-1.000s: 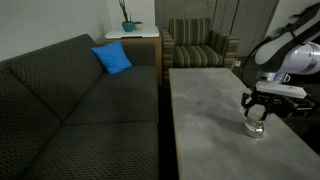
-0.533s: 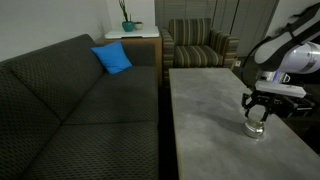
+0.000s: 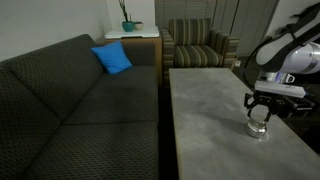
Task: Use the silver lid to cover the silver tin
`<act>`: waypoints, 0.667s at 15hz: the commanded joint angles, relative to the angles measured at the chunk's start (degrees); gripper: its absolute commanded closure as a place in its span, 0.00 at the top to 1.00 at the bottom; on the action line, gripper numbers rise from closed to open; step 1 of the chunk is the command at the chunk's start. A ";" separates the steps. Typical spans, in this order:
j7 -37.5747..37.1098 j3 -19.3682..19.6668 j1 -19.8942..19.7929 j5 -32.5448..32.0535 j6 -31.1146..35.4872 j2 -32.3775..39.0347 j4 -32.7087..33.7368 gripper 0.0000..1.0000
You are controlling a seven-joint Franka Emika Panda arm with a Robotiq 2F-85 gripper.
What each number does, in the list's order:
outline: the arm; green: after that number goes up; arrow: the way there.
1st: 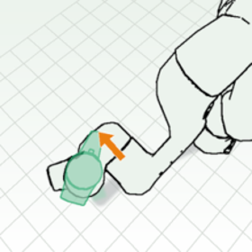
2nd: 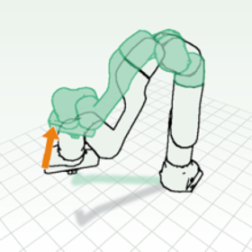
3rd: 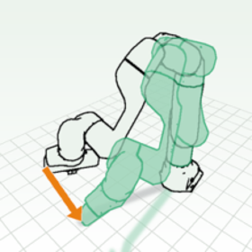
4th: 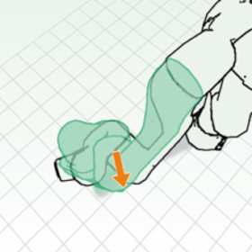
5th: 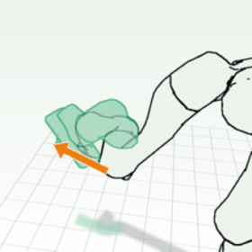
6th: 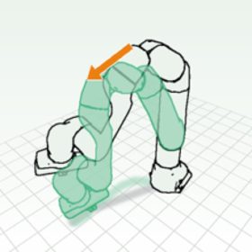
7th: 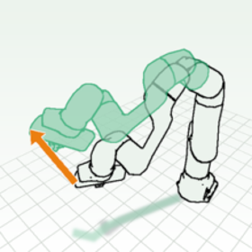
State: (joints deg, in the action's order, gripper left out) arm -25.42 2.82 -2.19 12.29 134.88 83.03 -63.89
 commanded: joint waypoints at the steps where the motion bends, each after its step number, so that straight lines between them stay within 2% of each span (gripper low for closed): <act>1: -2.22 0.13 -0.50 1.14 3.71 0.93 -0.49 0.44; 5: -3.54 -0.44 -0.75 1.71 6.21 -0.34 -2.59 0.44; 10: -3.90 -0.30 1.18 2.16 19.43 -7.45 -15.61 0.44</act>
State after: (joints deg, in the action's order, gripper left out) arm -29.30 2.70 -1.97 13.40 146.71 81.17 -68.85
